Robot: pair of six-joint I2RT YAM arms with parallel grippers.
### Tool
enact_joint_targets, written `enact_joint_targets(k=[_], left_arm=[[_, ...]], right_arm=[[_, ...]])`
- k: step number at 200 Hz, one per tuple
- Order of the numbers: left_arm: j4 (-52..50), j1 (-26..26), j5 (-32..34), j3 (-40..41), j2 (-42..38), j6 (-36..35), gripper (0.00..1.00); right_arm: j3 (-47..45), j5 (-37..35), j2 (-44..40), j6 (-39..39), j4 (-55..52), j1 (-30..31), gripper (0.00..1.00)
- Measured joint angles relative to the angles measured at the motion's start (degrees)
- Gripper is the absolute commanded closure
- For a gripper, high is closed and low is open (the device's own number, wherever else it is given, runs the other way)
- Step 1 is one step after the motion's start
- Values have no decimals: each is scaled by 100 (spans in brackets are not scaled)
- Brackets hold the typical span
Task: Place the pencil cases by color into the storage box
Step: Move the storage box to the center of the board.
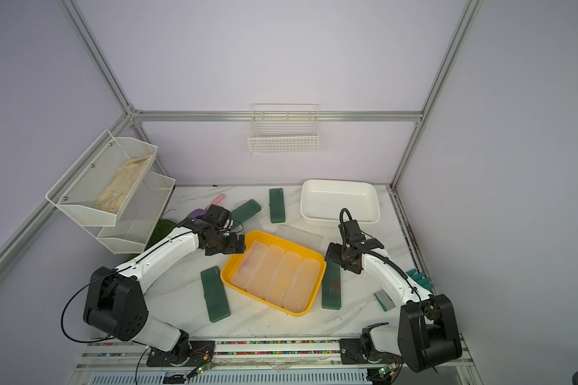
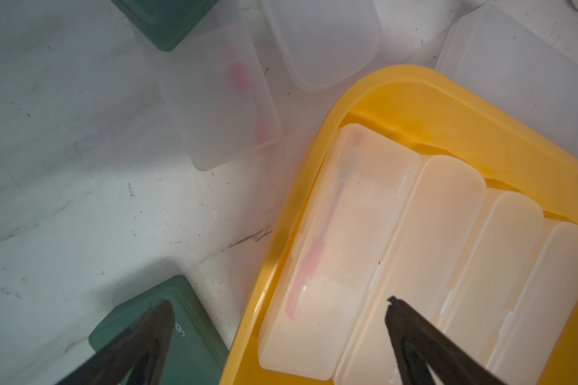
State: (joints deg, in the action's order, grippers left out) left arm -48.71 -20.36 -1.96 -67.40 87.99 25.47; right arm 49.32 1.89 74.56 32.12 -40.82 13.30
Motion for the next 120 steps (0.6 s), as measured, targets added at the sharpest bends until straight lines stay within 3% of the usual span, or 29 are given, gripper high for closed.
enact_joint_targets(k=[59,120], left_arm=[[380,-133,-216,409,105,354,0],[743,-1036,-146,461,411,739,0]], right_arm=[[319,33,13,-35,-85,0,11],[975,55,28,-50,-101,-20,11]])
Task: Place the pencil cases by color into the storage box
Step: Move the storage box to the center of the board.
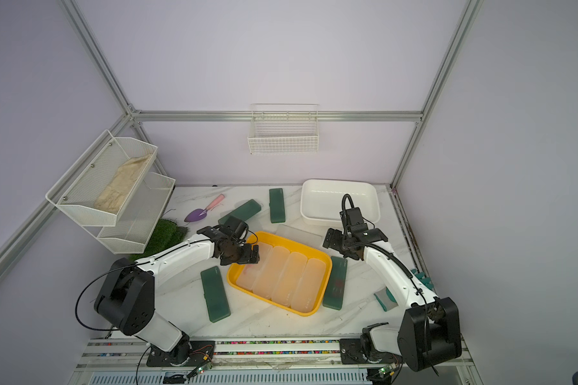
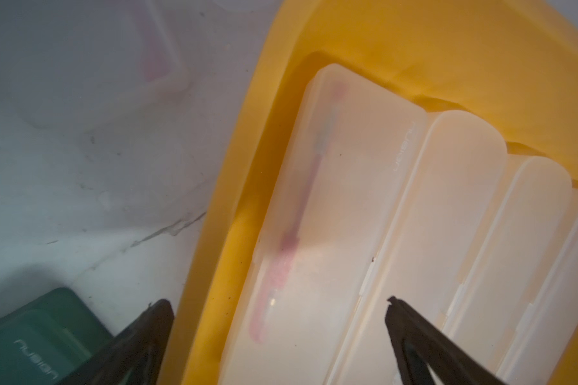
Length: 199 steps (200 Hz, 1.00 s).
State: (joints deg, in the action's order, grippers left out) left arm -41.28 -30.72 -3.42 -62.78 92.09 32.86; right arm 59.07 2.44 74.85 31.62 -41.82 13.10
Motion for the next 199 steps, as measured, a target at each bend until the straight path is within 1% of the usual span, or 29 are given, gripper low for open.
enact_joint_targets(k=[17,37,52,80,105,132,146,168,199], left_arm=[[52,-299,-4,-2,94,114,0],[66,-505,-22,-4,122,208,0],[37,-522,61,-17,103,232,0],[-369,-426,474,-297,33,249,0],[-577,-177,785,-713,-70,247,0],[-662,334,997,-914,-146,245,0],[-723,588,1064,-984,-111,236,0],[-787,894,1132,-1222,138,227,0],[-782,1073,1163,-1613,761,251,0]], right_arm=[[109,0,0,-17,-9,-42,11],[179,0,0,-66,-26,-79,11],[188,-2,0,-87,-28,-85,11],[190,-2,0,-164,-28,-92,10],[188,0,-26,-302,-17,-92,10],[142,162,-297,-442,216,-74,10],[90,238,-520,-494,439,31,10],[76,315,-686,-538,748,341,10],[-48,415,-699,-542,1147,734,10]])
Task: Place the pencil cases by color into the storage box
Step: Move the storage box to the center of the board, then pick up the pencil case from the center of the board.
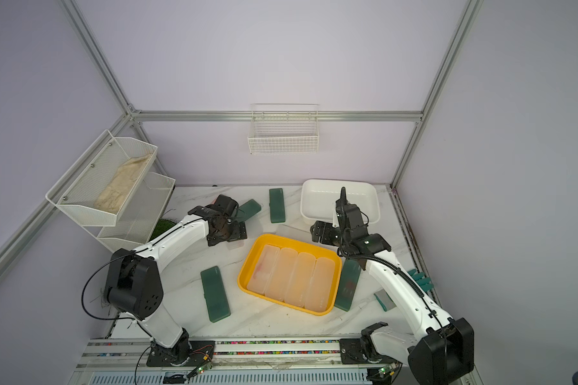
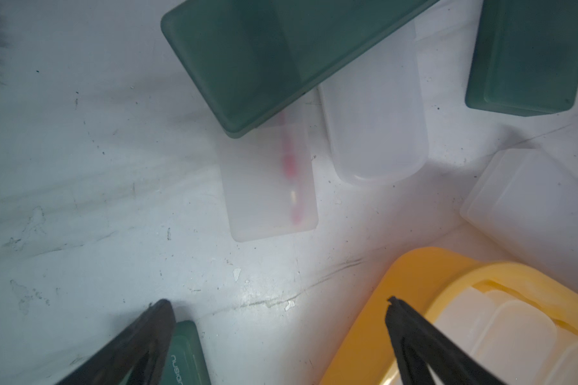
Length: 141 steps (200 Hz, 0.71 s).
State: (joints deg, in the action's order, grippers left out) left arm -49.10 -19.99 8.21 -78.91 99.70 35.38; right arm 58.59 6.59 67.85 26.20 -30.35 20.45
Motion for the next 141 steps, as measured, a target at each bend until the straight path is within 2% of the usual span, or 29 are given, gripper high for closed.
enact_joint_targets(k=[53,141], left_arm=[[39,76,-2,-389,966,111,0],[468,487,-151,-391,1329,208,4]], right_arm=[[-260,109,-2,0,378,223,10],[-341,125,-17,-103,431,223,10]])
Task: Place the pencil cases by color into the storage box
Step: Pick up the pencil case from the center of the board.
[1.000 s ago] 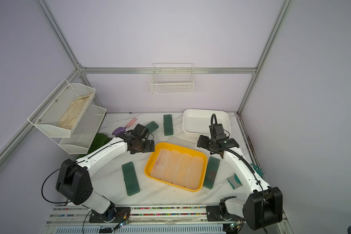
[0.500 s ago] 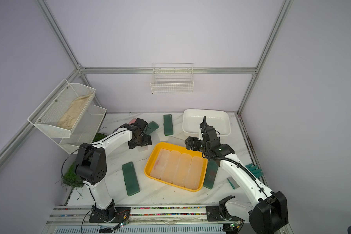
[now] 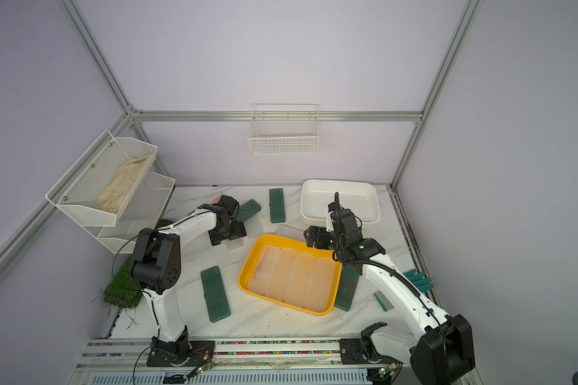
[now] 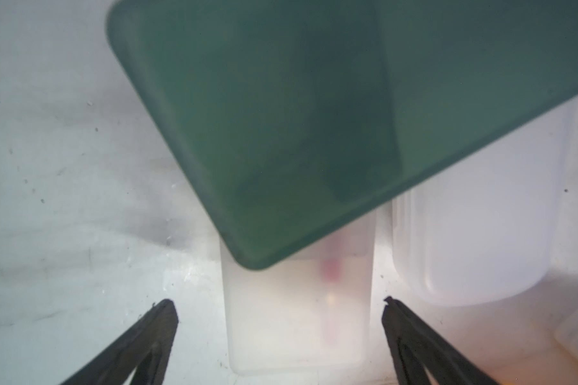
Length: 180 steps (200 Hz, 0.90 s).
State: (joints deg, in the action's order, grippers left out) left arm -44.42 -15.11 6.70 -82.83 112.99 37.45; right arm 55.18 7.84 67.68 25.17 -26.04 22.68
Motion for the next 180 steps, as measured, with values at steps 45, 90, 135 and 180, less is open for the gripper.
enact_joint_targets(k=[45,90,135,180], left_arm=[[33,-2,-13,-136,396,-52,11],[26,0,2,-295,509,-74,32],[-186,-2,160,-391,531,-157,33],[-809,-2,885,-542,529,-358,33]], right_arm=[[-2,0,0,-2,44,0,11],[-4,-2,0,0,81,0,11],[-109,0,-4,2,120,0,11],[-153,2,-4,-2,140,0,11]])
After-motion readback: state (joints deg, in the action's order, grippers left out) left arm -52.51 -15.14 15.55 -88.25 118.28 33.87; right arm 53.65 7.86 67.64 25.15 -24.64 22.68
